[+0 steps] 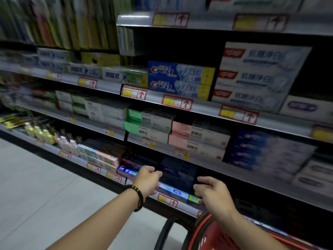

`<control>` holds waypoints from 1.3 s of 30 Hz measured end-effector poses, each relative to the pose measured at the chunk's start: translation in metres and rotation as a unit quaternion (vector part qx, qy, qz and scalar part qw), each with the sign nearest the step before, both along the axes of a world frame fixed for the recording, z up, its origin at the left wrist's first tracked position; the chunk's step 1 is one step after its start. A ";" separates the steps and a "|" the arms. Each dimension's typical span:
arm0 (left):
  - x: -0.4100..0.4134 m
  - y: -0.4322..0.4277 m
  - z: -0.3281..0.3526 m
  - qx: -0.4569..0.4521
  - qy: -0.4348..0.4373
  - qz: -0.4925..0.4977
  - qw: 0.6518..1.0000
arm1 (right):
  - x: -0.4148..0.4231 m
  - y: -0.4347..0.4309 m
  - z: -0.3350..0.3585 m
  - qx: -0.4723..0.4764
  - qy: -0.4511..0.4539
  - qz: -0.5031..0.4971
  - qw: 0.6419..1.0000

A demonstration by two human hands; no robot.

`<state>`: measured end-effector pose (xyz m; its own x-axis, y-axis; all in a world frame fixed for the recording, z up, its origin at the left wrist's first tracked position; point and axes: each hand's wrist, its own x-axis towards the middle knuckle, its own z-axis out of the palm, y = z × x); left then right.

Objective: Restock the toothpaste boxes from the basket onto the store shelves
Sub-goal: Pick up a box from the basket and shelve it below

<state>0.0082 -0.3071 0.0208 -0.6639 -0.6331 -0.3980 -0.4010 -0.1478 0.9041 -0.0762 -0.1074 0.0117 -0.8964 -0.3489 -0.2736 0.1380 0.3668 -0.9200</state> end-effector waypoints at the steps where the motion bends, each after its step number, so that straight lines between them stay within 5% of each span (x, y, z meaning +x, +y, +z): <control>1: 0.002 0.009 0.008 -0.005 0.001 -0.014 1.000 | 0.002 0.009 0.005 -0.001 0.007 -0.003 1.000; 18: 0.038 0.182 0.038 0.024 0.036 -0.128 0.991 | 0.049 0.190 0.049 -0.054 0.022 -0.058 0.997; 39: 0.018 0.240 -0.004 -0.028 -0.017 -0.224 0.974 | 0.067 0.284 0.000 -0.075 -0.037 -0.122 0.989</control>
